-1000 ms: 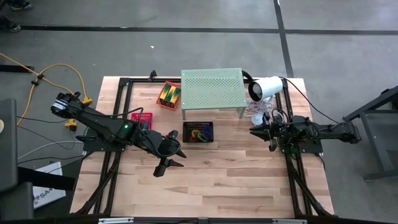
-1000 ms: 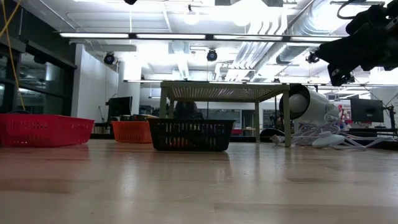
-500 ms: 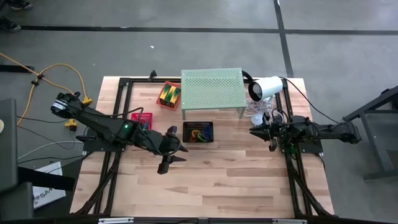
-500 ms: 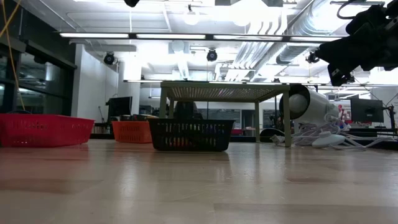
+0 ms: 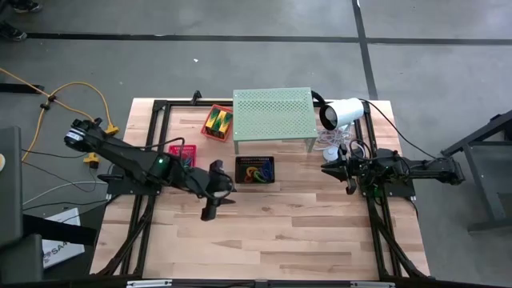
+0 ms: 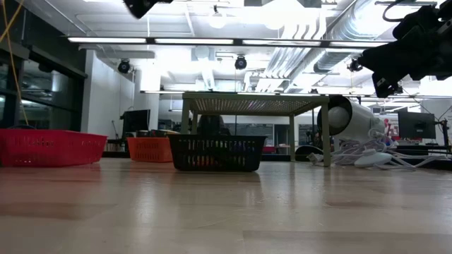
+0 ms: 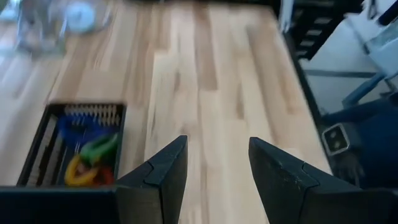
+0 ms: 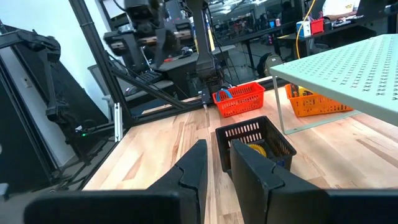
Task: Pick & Place Office Desk Supplies
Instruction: Put the red bin with the rubber bands on the shelf
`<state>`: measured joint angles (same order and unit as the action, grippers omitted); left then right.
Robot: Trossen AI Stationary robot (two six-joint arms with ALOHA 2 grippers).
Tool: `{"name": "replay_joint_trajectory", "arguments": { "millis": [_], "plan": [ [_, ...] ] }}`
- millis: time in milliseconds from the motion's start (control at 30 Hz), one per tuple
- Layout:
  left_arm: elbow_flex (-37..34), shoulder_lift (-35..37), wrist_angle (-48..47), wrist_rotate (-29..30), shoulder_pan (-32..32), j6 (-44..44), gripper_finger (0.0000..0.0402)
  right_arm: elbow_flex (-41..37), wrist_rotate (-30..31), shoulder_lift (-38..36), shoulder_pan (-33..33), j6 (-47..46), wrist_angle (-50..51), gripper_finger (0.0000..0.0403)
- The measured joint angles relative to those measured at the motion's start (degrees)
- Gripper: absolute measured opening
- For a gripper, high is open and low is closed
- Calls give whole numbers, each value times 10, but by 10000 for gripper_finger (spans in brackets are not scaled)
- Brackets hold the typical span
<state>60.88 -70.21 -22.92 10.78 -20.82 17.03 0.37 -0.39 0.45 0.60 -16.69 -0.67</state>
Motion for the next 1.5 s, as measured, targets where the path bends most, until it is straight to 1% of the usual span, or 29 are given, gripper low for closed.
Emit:
{"name": "replay_joint_trajectory", "arguments": {
  "millis": [167, 300, 400, 467, 633, 900, 1100, 1267, 1367, 1500],
  "plan": [
    [0, 25, -66, 1, 14, 40, 166, 0, 0, 0, 0, 0, 0, 58],
    [0, 40, -108, 0, 20, 36, 166, 0, 0, 0, 0, 0, 0, 58],
    [0, 52, -156, 1, 20, 36, 166, 0, 0, 0, 0, 0, -1, 58],
    [0, 60, -179, 10, 22, 41, 166, 0, 0, 0, 0, 0, -1, 58],
    [0, 72, -207, 18, 37, 43, 166, 0, 0, 0, 0, 0, -1, 58],
    [0, 90, -267, 2, 58, 45, 166, 0, 0, 0, 0, 0, -2, 58],
    [0, 113, -345, 4, 65, 102, 166, 0, 0, 0, 0, 0, -2, 58],
    [0, 123, -390, 26, 51, 131, 166, 0, 0, 0, 0, 0, -3, 58],
    [-3, 124, -410, 51, 39, 147, 166, 0, 0, 0, 0, 0, -3, 58],
    [-31, 124, -413, 75, 22, 167, 166, 0, 0, 0, 0, 0, -3, 58]
  ]
}}
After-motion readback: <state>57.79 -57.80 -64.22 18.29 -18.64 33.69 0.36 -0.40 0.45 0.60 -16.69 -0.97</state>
